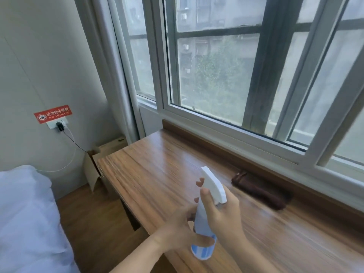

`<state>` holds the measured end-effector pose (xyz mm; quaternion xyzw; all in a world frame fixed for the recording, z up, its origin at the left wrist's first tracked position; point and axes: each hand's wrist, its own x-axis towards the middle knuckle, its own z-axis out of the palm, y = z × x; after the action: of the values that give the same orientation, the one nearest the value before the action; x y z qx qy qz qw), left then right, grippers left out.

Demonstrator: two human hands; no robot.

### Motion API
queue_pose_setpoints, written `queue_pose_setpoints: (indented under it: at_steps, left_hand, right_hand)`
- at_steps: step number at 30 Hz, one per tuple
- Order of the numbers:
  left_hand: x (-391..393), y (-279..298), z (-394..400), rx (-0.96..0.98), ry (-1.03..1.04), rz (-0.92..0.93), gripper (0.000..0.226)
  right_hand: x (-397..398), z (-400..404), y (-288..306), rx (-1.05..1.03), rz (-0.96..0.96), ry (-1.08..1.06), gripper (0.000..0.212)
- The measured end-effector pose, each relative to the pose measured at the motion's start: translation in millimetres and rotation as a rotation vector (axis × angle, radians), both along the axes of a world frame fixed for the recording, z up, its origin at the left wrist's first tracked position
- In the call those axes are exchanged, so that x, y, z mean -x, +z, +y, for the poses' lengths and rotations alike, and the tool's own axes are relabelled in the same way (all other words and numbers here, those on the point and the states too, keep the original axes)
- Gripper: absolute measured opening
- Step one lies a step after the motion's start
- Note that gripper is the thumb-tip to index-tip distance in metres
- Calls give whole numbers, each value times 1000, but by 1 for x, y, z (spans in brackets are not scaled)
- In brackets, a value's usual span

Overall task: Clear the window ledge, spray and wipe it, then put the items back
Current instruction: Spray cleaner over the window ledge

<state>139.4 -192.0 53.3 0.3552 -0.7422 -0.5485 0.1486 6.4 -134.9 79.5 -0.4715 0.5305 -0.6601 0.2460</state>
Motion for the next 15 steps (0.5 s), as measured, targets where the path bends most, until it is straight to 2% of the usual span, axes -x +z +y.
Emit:
queue_pose_setpoints:
  at_steps: [4, 8, 15]
  left_hand:
    - [1, 1, -72, -35, -18, -8, 46]
    - [-3, 4, -135, -56, -2, -5, 35]
    - [-17, 3, -224, -63, 11, 10, 37]
  right_hand:
    - [-2, -75, -2, -8, 9, -61, 34]
    - [-6, -145, 4, -21, 43, -65, 36]
    - [-18, -236, 7, -35, 77, -76, 35]
